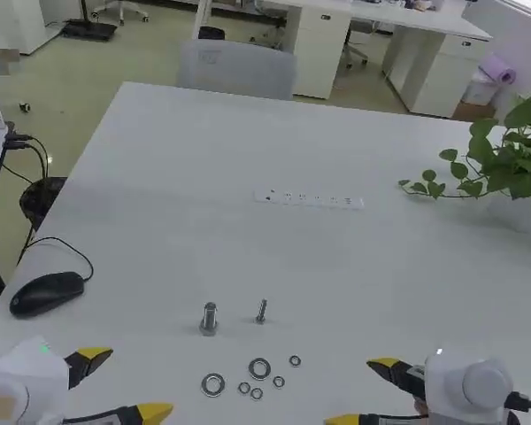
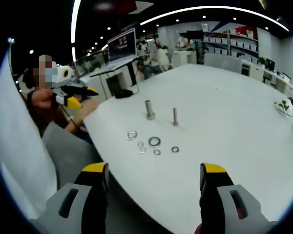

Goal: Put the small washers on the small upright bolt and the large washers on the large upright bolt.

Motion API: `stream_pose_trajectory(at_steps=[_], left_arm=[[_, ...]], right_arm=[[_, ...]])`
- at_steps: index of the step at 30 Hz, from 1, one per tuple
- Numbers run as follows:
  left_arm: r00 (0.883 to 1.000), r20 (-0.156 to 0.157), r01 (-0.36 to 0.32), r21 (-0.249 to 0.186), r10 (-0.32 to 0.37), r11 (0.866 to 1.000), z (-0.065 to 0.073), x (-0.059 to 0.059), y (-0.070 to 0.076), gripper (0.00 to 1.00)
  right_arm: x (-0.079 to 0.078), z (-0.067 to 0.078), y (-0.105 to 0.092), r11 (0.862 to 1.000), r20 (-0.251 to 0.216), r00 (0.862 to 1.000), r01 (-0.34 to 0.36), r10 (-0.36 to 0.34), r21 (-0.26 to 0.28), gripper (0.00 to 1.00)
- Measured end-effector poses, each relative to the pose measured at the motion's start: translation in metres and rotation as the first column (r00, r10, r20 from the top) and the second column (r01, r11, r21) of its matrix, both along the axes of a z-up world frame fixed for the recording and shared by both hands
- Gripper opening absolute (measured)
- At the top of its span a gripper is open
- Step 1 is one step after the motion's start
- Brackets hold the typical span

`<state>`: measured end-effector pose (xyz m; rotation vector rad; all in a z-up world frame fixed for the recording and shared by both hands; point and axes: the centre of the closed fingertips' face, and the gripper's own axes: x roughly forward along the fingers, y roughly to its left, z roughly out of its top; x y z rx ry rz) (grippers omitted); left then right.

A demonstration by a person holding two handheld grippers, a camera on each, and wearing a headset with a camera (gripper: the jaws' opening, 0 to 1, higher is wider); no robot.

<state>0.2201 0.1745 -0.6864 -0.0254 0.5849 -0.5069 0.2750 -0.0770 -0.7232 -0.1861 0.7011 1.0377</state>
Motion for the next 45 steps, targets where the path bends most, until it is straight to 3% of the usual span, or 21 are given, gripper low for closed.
stream_pose_trajectory(at_steps=[32, 45], left_arm=[[0.999, -0.006, -0.032, -0.005, 0.032, 0.999, -0.003, -0.006, 0.006, 0.67], [0.999, 0.0, -0.042, -0.006, 0.042, 0.999, -0.002, -0.002, 0.01, 0.68]], right_arm=[[0.01, -0.007, 0.001, 0.999, -0.01, 0.999, -0.03, 0.03, -0.032, 0.68], [0.017, -0.002, 0.005, 0.999, -0.006, 0.999, -0.04, 0.04, -0.022, 0.68]])
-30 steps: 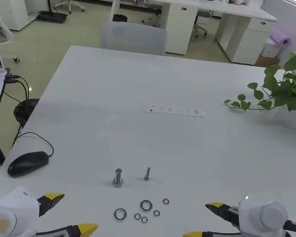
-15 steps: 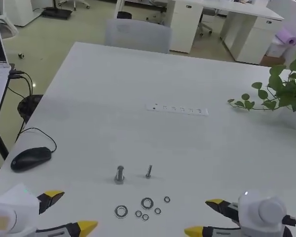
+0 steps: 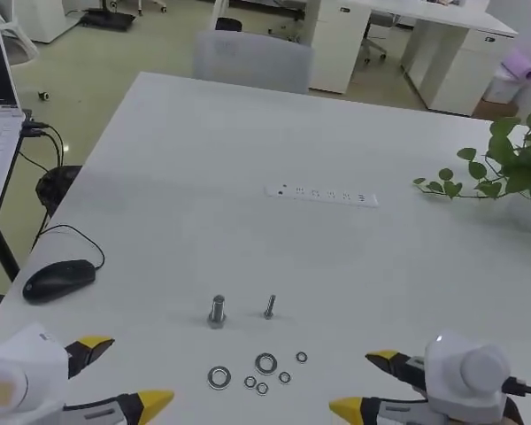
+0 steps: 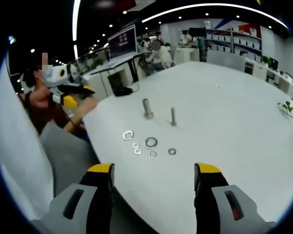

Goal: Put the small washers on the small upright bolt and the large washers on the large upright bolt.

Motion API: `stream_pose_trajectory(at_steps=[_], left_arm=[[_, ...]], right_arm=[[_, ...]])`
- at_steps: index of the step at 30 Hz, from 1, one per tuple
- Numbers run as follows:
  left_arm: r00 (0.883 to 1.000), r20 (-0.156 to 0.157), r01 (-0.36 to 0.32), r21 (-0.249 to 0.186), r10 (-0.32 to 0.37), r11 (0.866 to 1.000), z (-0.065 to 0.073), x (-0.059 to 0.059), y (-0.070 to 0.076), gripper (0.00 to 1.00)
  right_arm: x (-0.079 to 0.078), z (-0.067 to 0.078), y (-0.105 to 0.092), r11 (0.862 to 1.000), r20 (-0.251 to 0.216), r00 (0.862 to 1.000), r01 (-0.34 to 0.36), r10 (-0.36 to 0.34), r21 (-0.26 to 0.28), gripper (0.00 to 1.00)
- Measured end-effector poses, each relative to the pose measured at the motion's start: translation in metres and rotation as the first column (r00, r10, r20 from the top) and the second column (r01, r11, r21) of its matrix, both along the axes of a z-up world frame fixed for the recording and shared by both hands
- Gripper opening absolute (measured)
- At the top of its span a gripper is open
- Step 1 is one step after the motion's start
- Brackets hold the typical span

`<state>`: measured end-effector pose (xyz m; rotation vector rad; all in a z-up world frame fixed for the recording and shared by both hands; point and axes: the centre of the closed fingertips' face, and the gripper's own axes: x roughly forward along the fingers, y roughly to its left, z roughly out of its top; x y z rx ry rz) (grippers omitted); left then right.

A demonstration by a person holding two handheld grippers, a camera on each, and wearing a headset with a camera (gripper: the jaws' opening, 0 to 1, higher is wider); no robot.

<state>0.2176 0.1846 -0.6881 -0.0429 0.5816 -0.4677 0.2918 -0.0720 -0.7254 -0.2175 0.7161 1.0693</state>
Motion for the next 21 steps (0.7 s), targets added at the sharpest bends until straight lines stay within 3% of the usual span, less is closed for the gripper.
stream_pose_trajectory(at_steps=[12, 21], left_arm=[[1.0, 0.0, -0.003, 0.002, 0.003, 1.0, 0.001, 0.0, 0.001, 0.67], [1.0, -0.005, -0.007, 0.003, 0.007, 1.0, 0.0, -0.003, 0.001, 0.67]], right_arm=[[0.005, -0.003, -0.002, 1.0, -0.003, 1.0, -0.008, 0.008, -0.016, 0.67], [0.019, -0.014, 0.004, 0.994, -0.008, 0.998, -0.068, 0.068, -0.09, 0.61]])
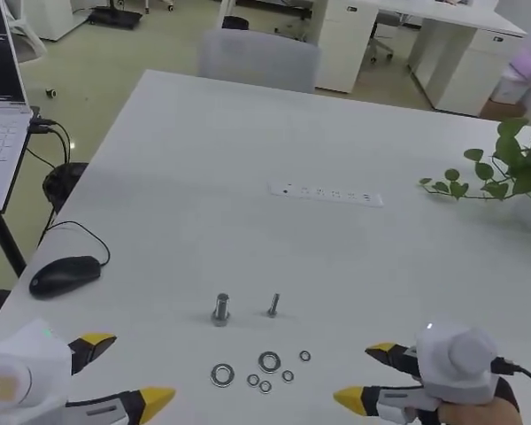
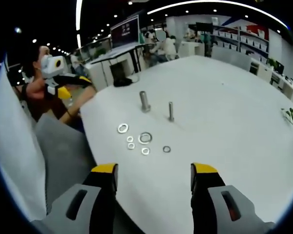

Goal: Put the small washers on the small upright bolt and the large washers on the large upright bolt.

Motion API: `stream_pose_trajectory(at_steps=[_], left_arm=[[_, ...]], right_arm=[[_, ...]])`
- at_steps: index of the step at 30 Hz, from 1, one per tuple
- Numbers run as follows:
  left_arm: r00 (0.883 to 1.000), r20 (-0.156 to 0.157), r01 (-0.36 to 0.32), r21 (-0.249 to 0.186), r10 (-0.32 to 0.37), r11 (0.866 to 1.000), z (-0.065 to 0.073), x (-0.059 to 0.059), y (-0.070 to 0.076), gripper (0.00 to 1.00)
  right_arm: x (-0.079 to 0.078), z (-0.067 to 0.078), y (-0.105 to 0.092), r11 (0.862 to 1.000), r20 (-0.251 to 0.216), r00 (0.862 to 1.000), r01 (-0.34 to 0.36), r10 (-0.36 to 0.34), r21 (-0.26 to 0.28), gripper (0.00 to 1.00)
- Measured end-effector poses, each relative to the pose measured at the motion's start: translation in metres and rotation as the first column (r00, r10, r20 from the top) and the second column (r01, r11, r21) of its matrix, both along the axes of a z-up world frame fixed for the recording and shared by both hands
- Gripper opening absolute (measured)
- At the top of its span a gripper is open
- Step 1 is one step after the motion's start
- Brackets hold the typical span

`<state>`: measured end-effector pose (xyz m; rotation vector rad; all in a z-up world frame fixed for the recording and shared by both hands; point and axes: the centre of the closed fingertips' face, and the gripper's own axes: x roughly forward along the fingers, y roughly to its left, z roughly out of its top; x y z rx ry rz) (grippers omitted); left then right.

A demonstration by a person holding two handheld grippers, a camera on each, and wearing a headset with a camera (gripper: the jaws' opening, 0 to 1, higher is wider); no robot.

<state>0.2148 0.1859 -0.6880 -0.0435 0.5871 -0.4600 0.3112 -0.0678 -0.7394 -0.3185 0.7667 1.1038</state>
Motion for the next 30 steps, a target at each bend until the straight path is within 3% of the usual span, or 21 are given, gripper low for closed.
stream_pose_trajectory(at_steps=[6, 18, 30], left_arm=[[1.0, 0.002, -0.001, 0.002, 0.001, 1.0, 0.001, 0.0, 0.002, 0.67], [1.0, 0.006, -0.01, 0.002, 0.01, 1.0, 0.002, 0.0, 0.004, 0.67], [1.0, 0.004, -0.018, 0.004, 0.018, 1.0, 0.003, 0.0, 0.006, 0.67]], right_arm=[[0.012, -0.006, 0.01, 0.997, 0.009, 0.998, -0.058, 0.058, -0.052, 0.59], [0.029, -0.023, 0.032, 0.985, -0.005, 0.99, -0.139, 0.139, -0.099, 0.53], [0.039, -0.048, 0.043, 0.95, -0.02, 0.97, -0.242, 0.243, -0.196, 0.46]])
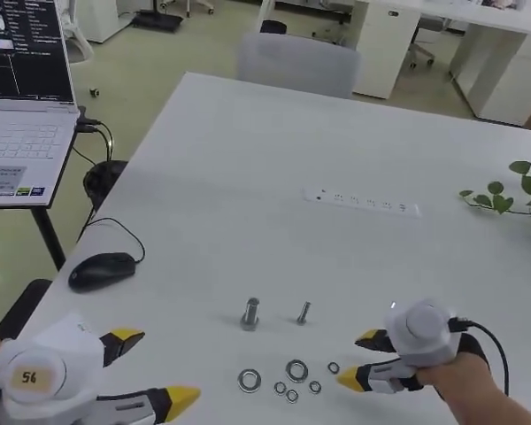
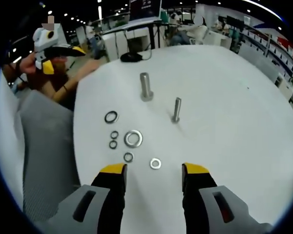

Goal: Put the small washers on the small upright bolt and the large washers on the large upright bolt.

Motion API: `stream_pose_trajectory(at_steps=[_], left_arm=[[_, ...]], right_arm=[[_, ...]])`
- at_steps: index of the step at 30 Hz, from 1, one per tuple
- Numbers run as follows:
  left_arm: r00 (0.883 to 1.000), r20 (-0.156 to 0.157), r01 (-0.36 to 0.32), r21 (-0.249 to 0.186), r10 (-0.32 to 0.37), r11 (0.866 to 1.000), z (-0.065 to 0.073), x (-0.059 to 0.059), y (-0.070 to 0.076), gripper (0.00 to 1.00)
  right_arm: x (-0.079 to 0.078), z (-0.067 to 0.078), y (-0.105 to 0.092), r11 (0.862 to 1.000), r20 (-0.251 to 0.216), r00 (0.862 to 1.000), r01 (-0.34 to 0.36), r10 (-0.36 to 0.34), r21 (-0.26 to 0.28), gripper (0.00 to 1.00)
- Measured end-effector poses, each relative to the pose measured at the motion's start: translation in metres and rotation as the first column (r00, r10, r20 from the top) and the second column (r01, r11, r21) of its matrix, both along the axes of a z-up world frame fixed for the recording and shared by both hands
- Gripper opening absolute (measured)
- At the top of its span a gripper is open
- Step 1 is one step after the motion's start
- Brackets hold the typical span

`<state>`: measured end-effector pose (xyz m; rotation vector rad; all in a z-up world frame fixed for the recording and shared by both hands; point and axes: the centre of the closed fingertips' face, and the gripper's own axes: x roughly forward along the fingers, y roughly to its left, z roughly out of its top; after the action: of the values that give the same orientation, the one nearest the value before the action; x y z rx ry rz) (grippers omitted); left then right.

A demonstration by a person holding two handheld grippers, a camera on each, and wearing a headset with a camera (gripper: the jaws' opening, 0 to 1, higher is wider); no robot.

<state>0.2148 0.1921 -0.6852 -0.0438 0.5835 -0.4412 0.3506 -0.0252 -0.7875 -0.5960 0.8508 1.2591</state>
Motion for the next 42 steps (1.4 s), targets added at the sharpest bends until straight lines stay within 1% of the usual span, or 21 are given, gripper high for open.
stream_pose_trajectory(at_steps=[5, 9, 16, 21, 24, 26, 27, 28, 29, 31, 37, 42], left_arm=[[1.0, -0.001, 0.0, 0.001, 0.0, 1.0, 0.0, 0.0, 0.0, 0.67], [1.0, -0.004, -0.001, 0.003, 0.001, 1.0, -0.002, -0.002, 0.0, 0.67], [1.0, -0.008, -0.007, 0.003, 0.007, 1.0, -0.003, -0.004, 0.001, 0.67], [1.0, -0.006, -0.01, 0.002, 0.01, 1.0, -0.002, -0.003, 0.002, 0.67], [1.0, -0.003, -0.012, 0.002, 0.012, 1.0, -0.002, -0.002, 0.002, 0.67], [1.0, -0.003, -0.013, 0.001, 0.013, 1.0, -0.001, -0.002, 0.002, 0.66], [1.0, -0.002, -0.013, 0.001, 0.013, 1.0, -0.001, -0.002, 0.002, 0.66], [1.0, -0.002, -0.013, 0.001, 0.013, 1.0, -0.001, -0.002, 0.002, 0.66], [1.0, -0.001, -0.013, 0.001, 0.013, 1.0, -0.001, -0.002, 0.002, 0.66], [1.0, -0.001, -0.015, -0.002, 0.015, 1.0, -0.001, -0.002, 0.002, 0.66], [1.0, -0.001, -0.012, -0.003, 0.012, 1.0, -0.002, -0.002, 0.001, 0.66], [1.0, 0.003, -0.007, -0.003, 0.007, 1.0, -0.001, 0.0, -0.001, 0.66]], right_arm=[[0.0, -0.012, 0.001, 0.997, 0.0, 0.999, -0.053, 0.053, -0.054, 0.43], [-0.001, -0.021, 0.0, 0.99, 0.002, 0.995, -0.099, 0.1, -0.097, 0.4], [-0.001, -0.03, -0.002, 0.978, 0.005, 0.988, -0.151, 0.154, -0.141, 0.33], [-0.001, -0.033, 0.002, 0.972, 0.007, 0.983, -0.178, 0.182, -0.152, 0.32], [-0.002, -0.034, 0.004, 0.961, 0.015, 0.975, -0.216, 0.221, -0.172, 0.29], [-0.002, -0.037, 0.004, 0.95, 0.019, 0.967, -0.244, 0.252, -0.195, 0.28], [-0.003, -0.04, 0.002, 0.939, 0.017, 0.96, -0.269, 0.279, -0.217, 0.27], [-0.002, -0.038, 0.005, 0.947, 0.025, 0.963, -0.258, 0.267, -0.194, 0.27], [-0.003, -0.038, 0.004, 0.942, 0.015, 0.961, -0.269, 0.277, -0.202, 0.26], [-0.003, -0.038, 0.006, 0.938, 0.019, 0.956, -0.283, 0.293, -0.199, 0.25], [-0.001, -0.038, 0.006, 0.933, 0.012, 0.95, -0.304, 0.312, -0.194, 0.23], [0.0, -0.038, 0.006, 0.925, 0.011, 0.942, -0.326, 0.335, -0.197, 0.21]])
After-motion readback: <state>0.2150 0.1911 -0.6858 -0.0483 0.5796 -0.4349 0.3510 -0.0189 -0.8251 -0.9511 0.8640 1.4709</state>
